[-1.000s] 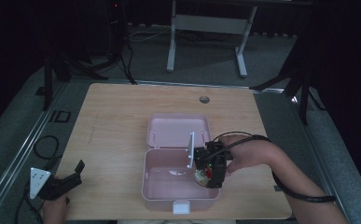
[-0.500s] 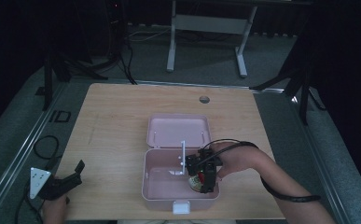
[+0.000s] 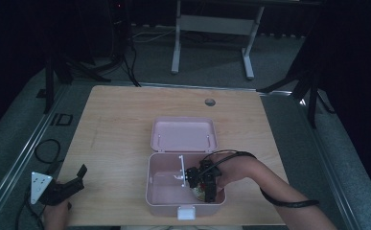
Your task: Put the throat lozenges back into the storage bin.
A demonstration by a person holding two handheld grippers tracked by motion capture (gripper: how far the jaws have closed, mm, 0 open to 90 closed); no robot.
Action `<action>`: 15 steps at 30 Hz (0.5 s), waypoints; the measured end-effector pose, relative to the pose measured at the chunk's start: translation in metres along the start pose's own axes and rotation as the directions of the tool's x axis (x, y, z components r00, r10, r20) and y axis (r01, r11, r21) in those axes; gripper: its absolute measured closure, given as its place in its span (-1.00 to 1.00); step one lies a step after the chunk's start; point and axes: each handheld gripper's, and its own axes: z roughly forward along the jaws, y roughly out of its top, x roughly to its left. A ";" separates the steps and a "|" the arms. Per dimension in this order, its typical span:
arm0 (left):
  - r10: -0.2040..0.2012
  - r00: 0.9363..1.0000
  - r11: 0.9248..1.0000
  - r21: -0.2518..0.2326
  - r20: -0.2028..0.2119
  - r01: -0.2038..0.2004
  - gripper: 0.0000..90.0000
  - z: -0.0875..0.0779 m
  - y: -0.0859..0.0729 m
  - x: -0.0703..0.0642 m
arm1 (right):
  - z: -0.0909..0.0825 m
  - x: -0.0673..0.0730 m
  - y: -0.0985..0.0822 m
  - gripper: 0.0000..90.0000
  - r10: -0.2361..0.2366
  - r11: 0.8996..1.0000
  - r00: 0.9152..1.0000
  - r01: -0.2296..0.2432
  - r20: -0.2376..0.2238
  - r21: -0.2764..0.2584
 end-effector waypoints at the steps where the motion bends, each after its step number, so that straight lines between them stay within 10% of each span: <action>1: 0.001 1.000 1.000 0.001 0.000 -0.001 -0.99 0.000 0.000 0.000 | 0.003 -0.001 0.000 -0.56 0.009 1.000 1.000 -0.009 -0.002 0.005; 15: 0.002 1.000 1.000 0.002 0.000 -0.002 -0.99 0.000 0.000 0.000 | 0.024 -0.006 0.006 -0.56 0.026 0.998 0.999 -0.024 -0.037 0.054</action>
